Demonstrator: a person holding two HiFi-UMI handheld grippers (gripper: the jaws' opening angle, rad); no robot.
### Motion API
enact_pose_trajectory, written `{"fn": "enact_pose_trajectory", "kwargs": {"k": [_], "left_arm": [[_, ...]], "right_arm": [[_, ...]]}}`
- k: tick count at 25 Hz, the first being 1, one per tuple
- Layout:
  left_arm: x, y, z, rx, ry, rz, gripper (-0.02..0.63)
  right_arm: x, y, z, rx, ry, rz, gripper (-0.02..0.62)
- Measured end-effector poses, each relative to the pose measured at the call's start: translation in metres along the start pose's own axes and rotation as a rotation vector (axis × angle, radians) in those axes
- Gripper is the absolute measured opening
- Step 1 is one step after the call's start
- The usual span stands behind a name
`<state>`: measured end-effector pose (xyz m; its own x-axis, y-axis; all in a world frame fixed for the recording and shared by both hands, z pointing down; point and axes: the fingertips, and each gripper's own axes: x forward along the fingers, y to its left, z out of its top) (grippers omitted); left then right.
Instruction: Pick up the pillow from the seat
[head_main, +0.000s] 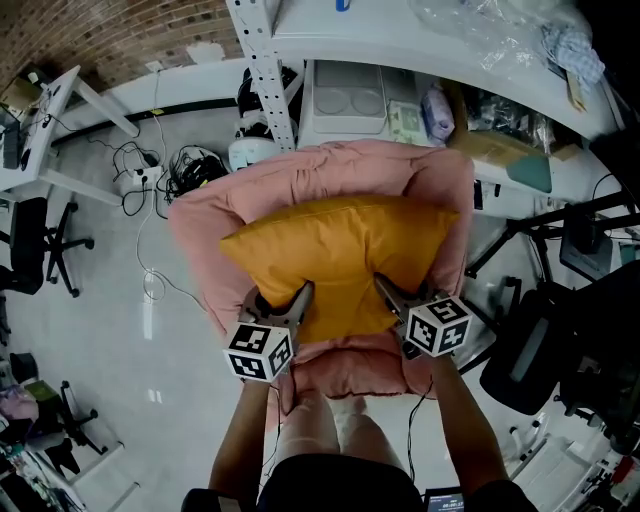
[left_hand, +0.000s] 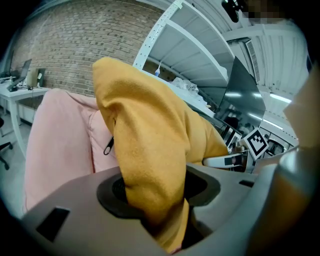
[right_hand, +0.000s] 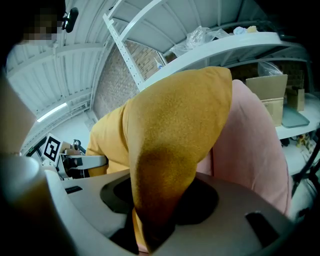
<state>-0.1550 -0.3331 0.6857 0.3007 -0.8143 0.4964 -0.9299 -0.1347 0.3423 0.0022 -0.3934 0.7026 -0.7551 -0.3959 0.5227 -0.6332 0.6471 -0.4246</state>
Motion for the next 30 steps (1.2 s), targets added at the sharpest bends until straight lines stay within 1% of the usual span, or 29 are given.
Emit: {"fn": "enact_pose_trajectory", "kwargs": {"k": [11, 20, 30], "left_arm": [[-0.032, -0.026, 0.012, 0.026, -0.056, -0.007, 0.213], [-0.057, -0.049, 0.033, 0.062, -0.101, -0.013, 0.213], [-0.089, -0.077, 0.058, 0.086, -0.158, 0.001, 0.215]], "right_arm": [[-0.034, 0.023, 0.01, -0.029, -0.05, 0.003, 0.196], [-0.065, 0.041, 0.027, -0.05, -0.098, 0.004, 0.198], [-0.1, 0.062, 0.05, -0.098, -0.129, 0.007, 0.201]]}}
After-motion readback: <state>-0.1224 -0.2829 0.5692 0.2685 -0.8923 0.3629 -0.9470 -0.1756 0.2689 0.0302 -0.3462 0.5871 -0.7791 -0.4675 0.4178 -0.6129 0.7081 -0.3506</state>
